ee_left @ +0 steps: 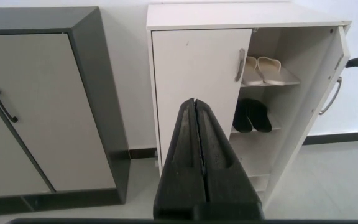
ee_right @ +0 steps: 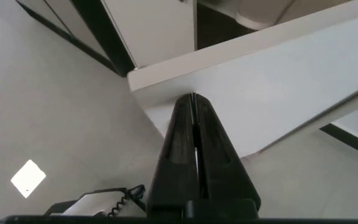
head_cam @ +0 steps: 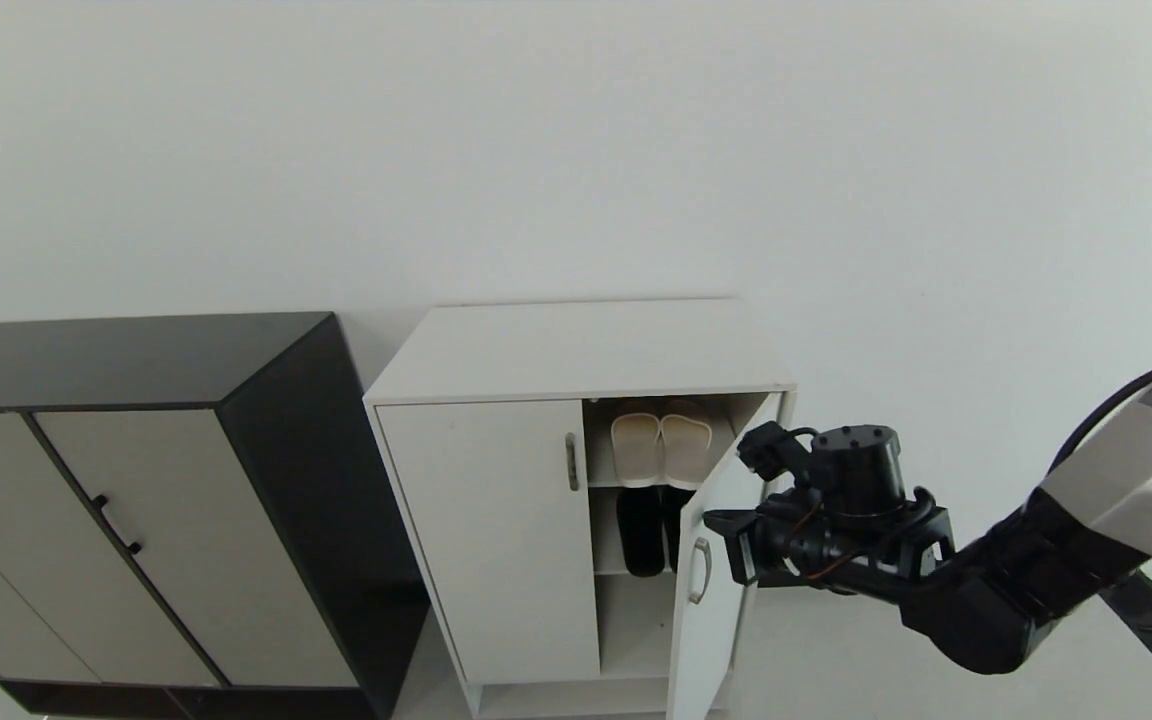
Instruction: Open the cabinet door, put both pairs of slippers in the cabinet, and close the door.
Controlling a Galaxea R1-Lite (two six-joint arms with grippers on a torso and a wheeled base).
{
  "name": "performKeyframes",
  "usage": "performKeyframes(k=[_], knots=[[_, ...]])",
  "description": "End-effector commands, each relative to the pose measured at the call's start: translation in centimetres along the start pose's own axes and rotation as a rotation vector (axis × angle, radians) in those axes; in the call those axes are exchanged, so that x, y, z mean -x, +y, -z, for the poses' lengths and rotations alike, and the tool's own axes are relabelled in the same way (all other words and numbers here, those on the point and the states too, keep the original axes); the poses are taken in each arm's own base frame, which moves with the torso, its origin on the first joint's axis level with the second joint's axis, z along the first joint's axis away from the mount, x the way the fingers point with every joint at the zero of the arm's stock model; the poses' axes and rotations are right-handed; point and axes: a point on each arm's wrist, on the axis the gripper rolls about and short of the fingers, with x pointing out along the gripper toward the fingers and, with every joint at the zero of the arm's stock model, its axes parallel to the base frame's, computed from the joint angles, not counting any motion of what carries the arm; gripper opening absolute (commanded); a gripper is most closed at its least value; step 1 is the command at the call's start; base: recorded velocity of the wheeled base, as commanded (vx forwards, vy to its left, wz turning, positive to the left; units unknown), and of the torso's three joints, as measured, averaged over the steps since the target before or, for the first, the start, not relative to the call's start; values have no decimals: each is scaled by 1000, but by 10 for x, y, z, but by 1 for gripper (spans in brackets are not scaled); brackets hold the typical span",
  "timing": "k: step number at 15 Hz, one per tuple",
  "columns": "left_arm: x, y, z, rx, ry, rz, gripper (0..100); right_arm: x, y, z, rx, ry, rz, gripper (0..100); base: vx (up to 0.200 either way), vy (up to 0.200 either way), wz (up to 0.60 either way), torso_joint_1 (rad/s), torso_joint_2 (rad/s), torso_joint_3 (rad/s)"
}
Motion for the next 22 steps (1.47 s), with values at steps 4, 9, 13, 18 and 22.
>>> performKeyframes(k=[4, 9, 13, 18, 22], knots=[[0, 0, 0, 0, 1, 0, 0, -38, -6, -5, 0, -34, 0, 0, 0, 0, 0, 0, 0, 0], [0, 0, 0, 0, 1, 0, 0, -64, -10, -15, -1, -51, 1, 0, 0, 0, 0, 0, 0, 0], [0, 0, 0, 0, 1, 0, 0, -78, -11, -33, -68, -116, -1, 0, 0, 0, 0, 0, 0, 0], [0, 0, 0, 0, 1, 0, 0, -56, -2, -34, -65, -108, 19, 0, 0, 0, 0, 0, 0, 0], [0, 0, 0, 0, 1, 0, 0, -24, 16, -28, -44, -130, -20, 0, 0, 0, 0, 0, 0, 0]])
